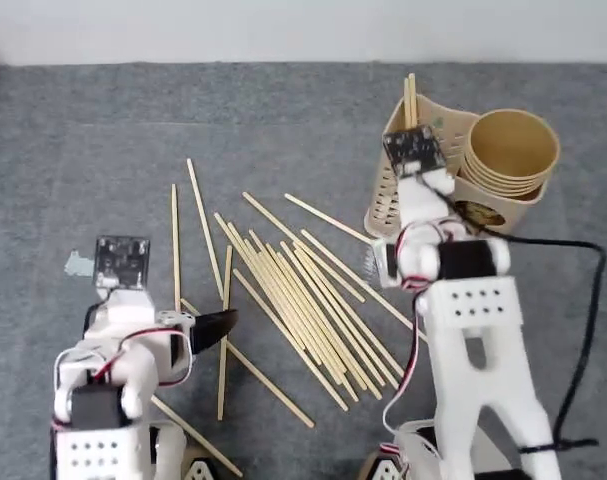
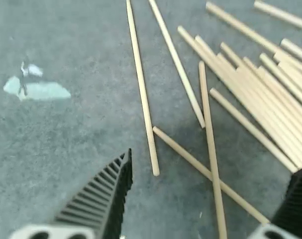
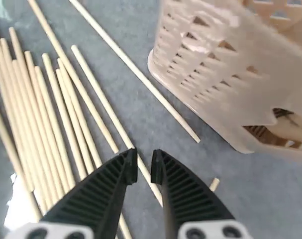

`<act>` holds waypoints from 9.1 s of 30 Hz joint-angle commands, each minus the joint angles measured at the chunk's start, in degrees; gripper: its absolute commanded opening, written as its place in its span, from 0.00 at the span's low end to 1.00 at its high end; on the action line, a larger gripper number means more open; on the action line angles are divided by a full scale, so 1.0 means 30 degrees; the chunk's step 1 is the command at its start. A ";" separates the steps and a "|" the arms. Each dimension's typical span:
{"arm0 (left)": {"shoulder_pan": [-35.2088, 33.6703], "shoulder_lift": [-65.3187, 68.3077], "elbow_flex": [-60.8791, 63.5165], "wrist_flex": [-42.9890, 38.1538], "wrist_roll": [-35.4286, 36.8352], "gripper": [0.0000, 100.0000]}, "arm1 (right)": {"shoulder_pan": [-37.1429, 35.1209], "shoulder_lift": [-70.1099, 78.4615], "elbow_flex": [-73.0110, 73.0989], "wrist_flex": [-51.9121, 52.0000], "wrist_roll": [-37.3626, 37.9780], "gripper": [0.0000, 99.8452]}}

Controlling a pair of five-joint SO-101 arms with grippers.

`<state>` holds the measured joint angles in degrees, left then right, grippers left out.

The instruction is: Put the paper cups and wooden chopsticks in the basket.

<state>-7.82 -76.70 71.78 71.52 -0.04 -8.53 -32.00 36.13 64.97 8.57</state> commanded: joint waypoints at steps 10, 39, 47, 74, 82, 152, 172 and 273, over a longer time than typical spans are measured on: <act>0.0088 1.3568 -0.8278 -0.0821 -0.0293 0.45 | 0.0161 0.0571 0.1289 -0.2799 -0.0322 0.06; -0.1524 3.5692 -2.6857 -0.0645 -0.0147 0.35 | 0.0161 0.1040 0.1289 -0.3062 -0.0322 0.06; -0.0850 3.7656 -2.8967 -0.0645 0.0908 0.35 | 0.0161 0.1040 0.1289 -0.3062 -0.0322 0.06; 0.0879 3.8330 -3.0139 0.2842 -0.0733 0.01 | 0.0161 0.1040 0.1319 -0.3062 -0.0293 0.06; 0.1319 3.8300 -3.1311 0.4601 -0.1524 0.01 | 0.0161 0.1040 0.1319 -0.3062 -0.0293 0.06; 0.2139 4.1143 -4.0337 0.9670 -0.2725 0.01 | 0.0278 0.1040 0.1319 -0.3062 -0.0176 0.07; 0.5480 3.1209 -4.0484 0.9582 -0.1172 0.01 | 0.2652 -0.6755 0.1319 0.0103 -0.0117 0.06; 0.9231 2.7868 -4.3824 0.8674 0.8908 0.17 | 0.6374 -1.4491 0.4220 -0.1275 -0.0322 0.06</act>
<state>21.80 11.47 -57.54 95.43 26.86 12.04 -74.81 48.35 62.42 8.04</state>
